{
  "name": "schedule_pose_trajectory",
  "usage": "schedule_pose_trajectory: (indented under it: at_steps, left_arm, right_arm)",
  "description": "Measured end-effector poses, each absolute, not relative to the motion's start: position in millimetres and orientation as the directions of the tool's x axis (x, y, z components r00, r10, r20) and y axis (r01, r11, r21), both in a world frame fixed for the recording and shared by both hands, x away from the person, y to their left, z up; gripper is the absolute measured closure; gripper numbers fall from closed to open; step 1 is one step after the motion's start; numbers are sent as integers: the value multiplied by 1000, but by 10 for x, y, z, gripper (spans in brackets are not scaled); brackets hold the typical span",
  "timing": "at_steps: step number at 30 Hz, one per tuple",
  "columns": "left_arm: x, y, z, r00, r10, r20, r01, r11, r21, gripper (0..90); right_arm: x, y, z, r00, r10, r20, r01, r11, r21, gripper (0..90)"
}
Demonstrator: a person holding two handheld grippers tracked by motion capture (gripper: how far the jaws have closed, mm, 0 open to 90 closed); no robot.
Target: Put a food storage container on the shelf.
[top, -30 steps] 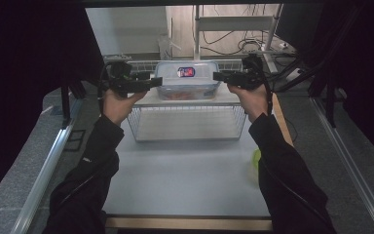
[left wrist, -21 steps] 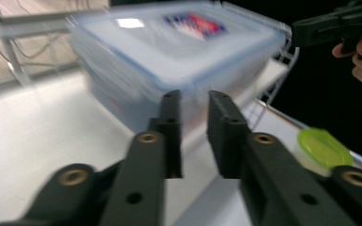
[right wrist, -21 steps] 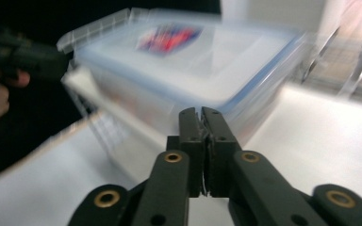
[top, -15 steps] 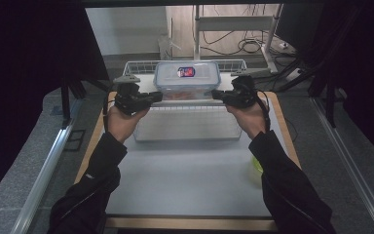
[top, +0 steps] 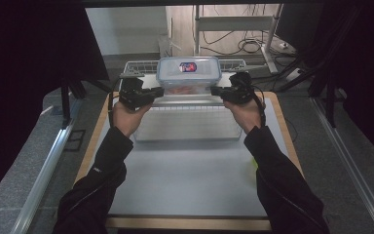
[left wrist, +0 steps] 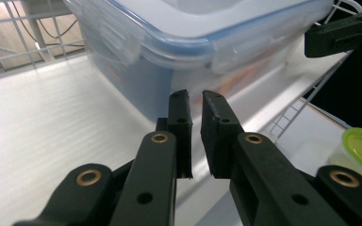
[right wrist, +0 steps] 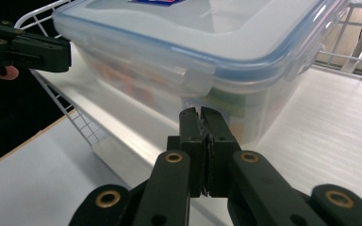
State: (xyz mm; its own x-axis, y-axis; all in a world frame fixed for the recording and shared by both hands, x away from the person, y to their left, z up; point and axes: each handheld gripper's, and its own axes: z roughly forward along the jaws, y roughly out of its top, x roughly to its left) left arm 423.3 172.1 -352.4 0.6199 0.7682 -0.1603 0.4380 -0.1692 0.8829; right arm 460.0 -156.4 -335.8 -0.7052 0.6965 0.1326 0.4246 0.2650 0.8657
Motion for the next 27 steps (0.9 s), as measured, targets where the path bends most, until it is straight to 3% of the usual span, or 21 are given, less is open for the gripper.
schedule_pose_trajectory:
  at_steps: [5, 18, 27]
  left_arm:
    - [4113, 1725, -3564, 642, 750, -159, 424, -175, 889, 747]
    - [3725, 1630, -3736, 689, 719, -86, 393, -271, 879, 496]
    - [3529, 1643, -3905, 688, 722, -78, 402, -289, 869, 361]
  right_arm:
    - [4525, -1615, -3375, -714, 687, 139, 424, 266, 865, 823]
    - [4181, -1685, -3503, -754, 649, 104, 396, 323, 859, 546]
    - [3954, -1725, -3644, -767, 635, 91, 387, 345, 855, 430]
